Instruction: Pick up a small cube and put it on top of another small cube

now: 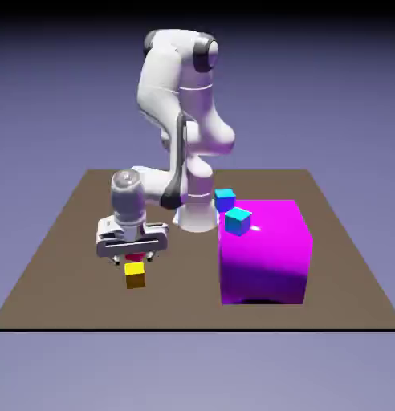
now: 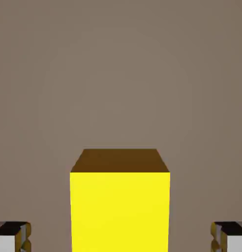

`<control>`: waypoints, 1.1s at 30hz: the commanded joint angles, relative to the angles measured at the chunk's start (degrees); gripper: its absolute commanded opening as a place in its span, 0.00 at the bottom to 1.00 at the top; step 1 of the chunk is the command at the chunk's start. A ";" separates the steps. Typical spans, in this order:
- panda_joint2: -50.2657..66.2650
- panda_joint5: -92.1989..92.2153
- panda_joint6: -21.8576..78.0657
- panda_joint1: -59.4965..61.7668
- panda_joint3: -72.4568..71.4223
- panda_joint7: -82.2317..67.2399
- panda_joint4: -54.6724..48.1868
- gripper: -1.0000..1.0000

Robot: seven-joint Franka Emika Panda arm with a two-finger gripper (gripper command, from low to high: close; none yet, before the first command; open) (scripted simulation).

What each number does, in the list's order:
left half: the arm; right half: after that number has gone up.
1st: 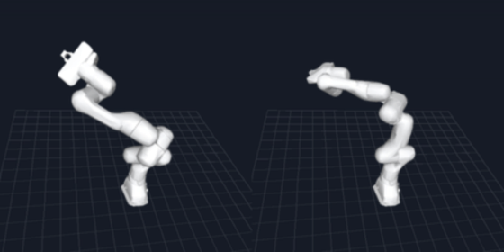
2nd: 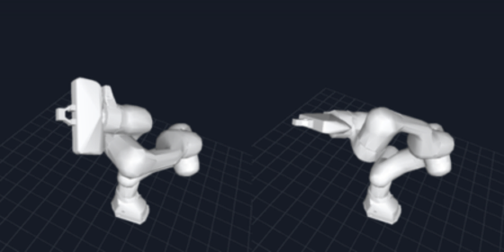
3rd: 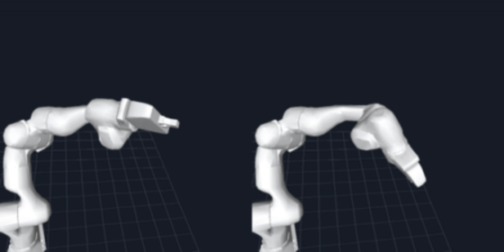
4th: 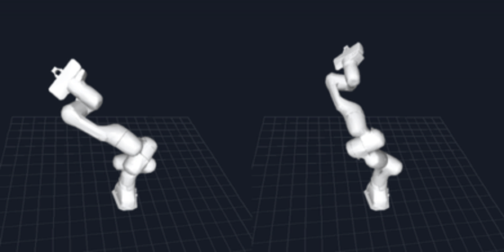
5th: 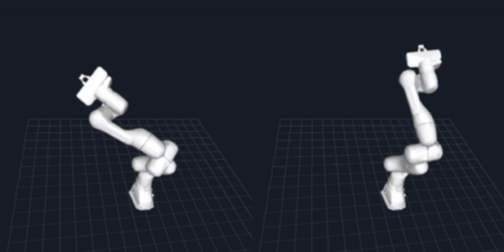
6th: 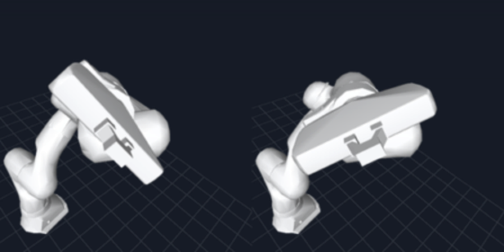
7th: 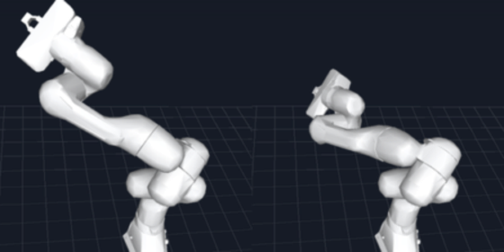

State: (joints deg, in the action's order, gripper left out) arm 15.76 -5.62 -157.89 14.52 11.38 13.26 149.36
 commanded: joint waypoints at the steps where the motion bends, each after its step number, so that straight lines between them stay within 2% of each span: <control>1: 2.08 0.37 -1.92 0.39 -0.37 -0.22 -0.15 0.50; 2: 3.92 0.69 -3.63 0.73 -0.70 -0.42 -0.28 0.50; 3: 3.92 0.69 -3.63 0.73 -0.70 -0.42 -0.28 0.00; 10: -8.53 -1.44 7.92 -1.69 1.41 0.94 0.59 0.00; 33: -56.28 4.20 56.91 -29.10 -13.28 13.13 0.22 0.00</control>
State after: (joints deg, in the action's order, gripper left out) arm -40.52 -1.28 -100.96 -14.58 -1.90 26.36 149.58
